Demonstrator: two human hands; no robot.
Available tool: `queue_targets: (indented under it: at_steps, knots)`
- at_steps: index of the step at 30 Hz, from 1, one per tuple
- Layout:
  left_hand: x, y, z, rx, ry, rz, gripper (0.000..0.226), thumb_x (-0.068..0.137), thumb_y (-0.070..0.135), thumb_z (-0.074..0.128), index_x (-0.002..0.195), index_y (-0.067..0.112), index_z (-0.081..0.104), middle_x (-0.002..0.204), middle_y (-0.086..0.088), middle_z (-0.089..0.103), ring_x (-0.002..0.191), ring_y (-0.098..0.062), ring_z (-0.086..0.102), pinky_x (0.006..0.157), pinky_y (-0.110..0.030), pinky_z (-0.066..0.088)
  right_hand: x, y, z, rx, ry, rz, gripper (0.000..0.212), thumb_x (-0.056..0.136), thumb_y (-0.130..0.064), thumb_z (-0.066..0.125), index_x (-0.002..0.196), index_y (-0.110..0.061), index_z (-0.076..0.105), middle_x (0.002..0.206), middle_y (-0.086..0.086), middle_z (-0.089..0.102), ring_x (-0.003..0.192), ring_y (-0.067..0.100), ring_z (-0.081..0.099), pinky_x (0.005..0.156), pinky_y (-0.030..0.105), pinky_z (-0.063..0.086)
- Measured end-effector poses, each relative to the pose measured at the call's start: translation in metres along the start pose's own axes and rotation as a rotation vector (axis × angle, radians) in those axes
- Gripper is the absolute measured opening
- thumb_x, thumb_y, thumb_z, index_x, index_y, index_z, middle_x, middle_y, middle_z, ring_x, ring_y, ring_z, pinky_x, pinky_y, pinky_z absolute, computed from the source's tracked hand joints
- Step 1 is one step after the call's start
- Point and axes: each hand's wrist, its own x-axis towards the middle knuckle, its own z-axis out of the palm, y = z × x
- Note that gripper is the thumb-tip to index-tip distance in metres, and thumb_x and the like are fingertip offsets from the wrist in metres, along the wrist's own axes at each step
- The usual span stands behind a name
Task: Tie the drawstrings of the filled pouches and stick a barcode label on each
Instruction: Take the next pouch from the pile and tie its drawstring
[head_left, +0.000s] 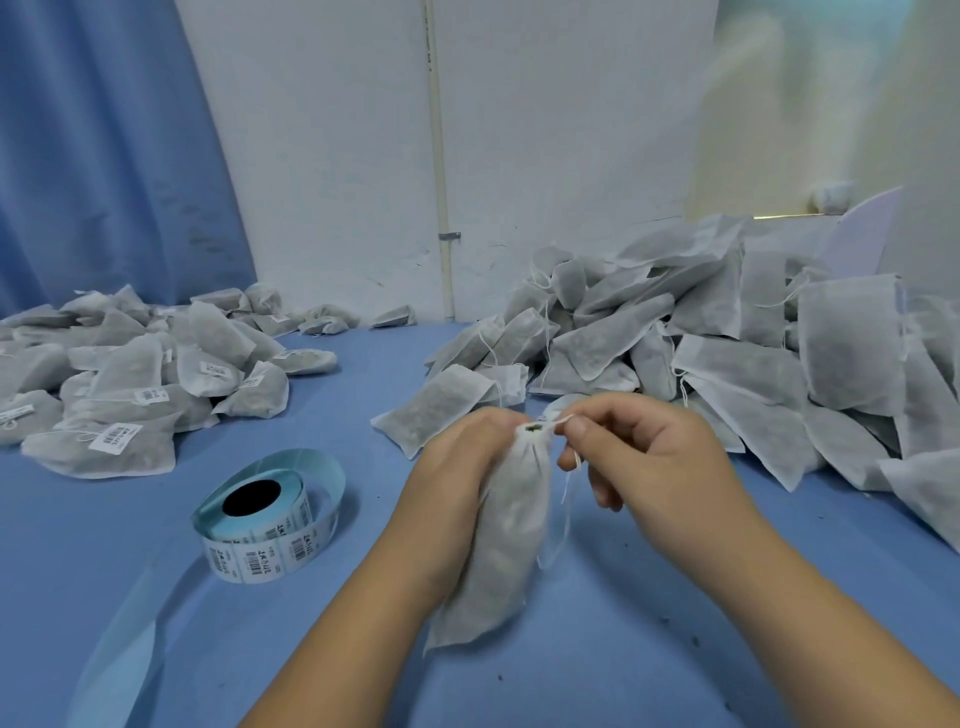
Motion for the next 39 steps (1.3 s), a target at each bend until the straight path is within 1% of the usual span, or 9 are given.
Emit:
queue_targets:
  at_steps: [6, 10, 15, 19, 23, 26, 30, 35, 39]
  knots:
    - [-0.005, 0.001, 0.001, 0.4, -0.009, 0.057, 0.033, 0.066, 0.068, 0.063, 0.094, 0.051, 0.067, 0.089, 0.027, 0.067, 0.084, 0.008, 0.061, 0.07, -0.008, 0.044, 0.003, -0.003, -0.013, 0.012, -0.14, 0.083, 0.016, 0.077, -0.013, 0.062, 0.062, -0.016, 0.064, 0.068, 0.002, 0.069, 0.058, 0.011, 0.056, 0.052, 0.021, 0.041]
    - [-0.003, 0.003, -0.001, 0.586, 0.043, 0.18, 0.011, 0.079, 0.038, 0.057, 0.076, 0.038, 0.068, 0.084, 0.025, 0.066, 0.083, 0.006, 0.059, 0.068, -0.005, 0.039, 0.006, -0.003, -0.019, 0.062, -0.276, 0.204, 0.019, 0.07, -0.014, 0.054, 0.054, -0.018, 0.063, 0.066, 0.009, 0.068, 0.065, 0.014, 0.06, 0.058, 0.023, 0.045]
    - [-0.006, 0.004, 0.004, 0.719, 0.03, 0.279, 0.024, 0.074, 0.019, 0.047, 0.073, 0.031, 0.068, 0.074, 0.021, 0.062, 0.07, 0.001, 0.054, 0.06, -0.008, 0.035, 0.006, 0.001, -0.023, 0.278, -0.367, 0.375, 0.029, 0.089, -0.002, 0.045, 0.065, -0.011, 0.057, 0.045, 0.0, 0.028, 0.04, 0.018, 0.034, 0.047, 0.025, 0.033]
    - [-0.011, 0.007, 0.007, 0.681, 0.001, 0.215, 0.027, 0.076, 0.011, 0.046, 0.071, 0.03, 0.065, 0.065, 0.021, 0.064, 0.057, 0.001, 0.053, 0.053, -0.009, 0.036, 0.011, -0.002, -0.025, 0.177, -0.462, 0.357, 0.019, 0.087, -0.008, 0.059, 0.07, -0.015, 0.06, 0.05, -0.006, 0.023, 0.042, 0.01, 0.016, 0.042, 0.018, 0.017]
    - [-0.013, 0.015, 0.009, 0.533, -0.071, 0.058, 0.022, 0.074, 0.018, 0.048, 0.069, 0.03, 0.066, 0.054, 0.001, 0.06, 0.046, -0.003, 0.043, 0.045, -0.01, 0.033, 0.018, -0.007, -0.032, -0.007, -0.442, 0.239, 0.008, 0.077, -0.021, 0.067, 0.069, -0.018, 0.068, 0.049, -0.004, 0.03, 0.044, 0.012, 0.023, 0.042, 0.019, 0.022]
    - [-0.014, 0.018, 0.009, 0.495, -0.152, -0.063, 0.025, 0.071, 0.031, 0.046, 0.067, 0.029, 0.071, 0.046, 0.005, 0.054, 0.045, -0.003, 0.048, 0.047, -0.011, 0.037, 0.017, 0.0, -0.038, -0.048, -0.321, 0.136, 0.009, 0.076, -0.027, 0.071, 0.073, -0.019, 0.071, 0.051, -0.003, 0.037, 0.045, 0.012, 0.027, 0.044, 0.02, 0.026]
    - [-0.011, 0.017, 0.008, 0.565, -0.205, -0.156, 0.029, 0.087, 0.024, 0.053, 0.064, 0.029, 0.07, 0.045, 0.006, 0.055, 0.045, -0.003, 0.05, 0.048, -0.012, 0.039, 0.008, 0.009, -0.04, -0.235, -0.283, 0.049, 0.013, 0.086, -0.022, 0.07, 0.073, -0.022, 0.07, 0.05, -0.008, 0.038, 0.047, 0.008, 0.031, 0.047, 0.017, 0.03]
    - [-0.009, 0.018, 0.006, 0.471, -0.153, -0.175, 0.032, 0.091, 0.03, 0.058, 0.062, 0.026, 0.071, 0.043, 0.005, 0.05, 0.041, -0.005, 0.043, 0.043, -0.012, 0.034, -0.001, 0.003, -0.042, -0.292, -0.389, 0.043, 0.006, 0.08, -0.027, 0.073, 0.074, -0.028, 0.072, 0.058, 0.006, 0.037, 0.051, 0.013, 0.03, 0.048, 0.016, 0.029]
    - [-0.009, 0.02, 0.003, 0.387, -0.202, -0.193, 0.027, 0.077, 0.043, 0.057, 0.063, 0.026, 0.073, 0.041, 0.008, 0.046, 0.042, -0.009, 0.043, 0.047, -0.014, 0.037, 0.0, 0.004, -0.042, -0.297, -0.285, -0.085, 0.011, 0.083, -0.022, 0.072, 0.076, -0.03, 0.072, 0.058, 0.016, 0.046, 0.053, 0.026, 0.034, 0.052, 0.024, 0.032]
